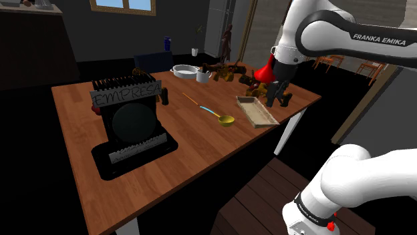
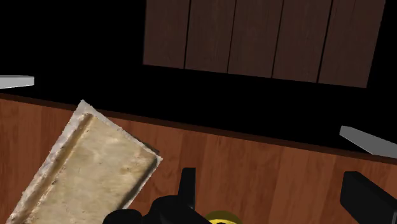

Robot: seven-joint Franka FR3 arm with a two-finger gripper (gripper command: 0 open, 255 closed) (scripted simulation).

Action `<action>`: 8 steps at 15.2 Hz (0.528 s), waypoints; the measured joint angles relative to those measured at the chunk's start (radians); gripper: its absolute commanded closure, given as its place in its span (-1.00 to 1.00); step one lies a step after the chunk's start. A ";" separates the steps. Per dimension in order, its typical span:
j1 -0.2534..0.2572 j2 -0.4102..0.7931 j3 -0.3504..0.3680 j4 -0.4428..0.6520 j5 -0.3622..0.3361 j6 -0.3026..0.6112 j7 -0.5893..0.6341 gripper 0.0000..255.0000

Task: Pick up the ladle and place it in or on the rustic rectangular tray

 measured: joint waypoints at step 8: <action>-0.002 0.195 -0.038 0.018 0.038 0.166 0.005 -1.00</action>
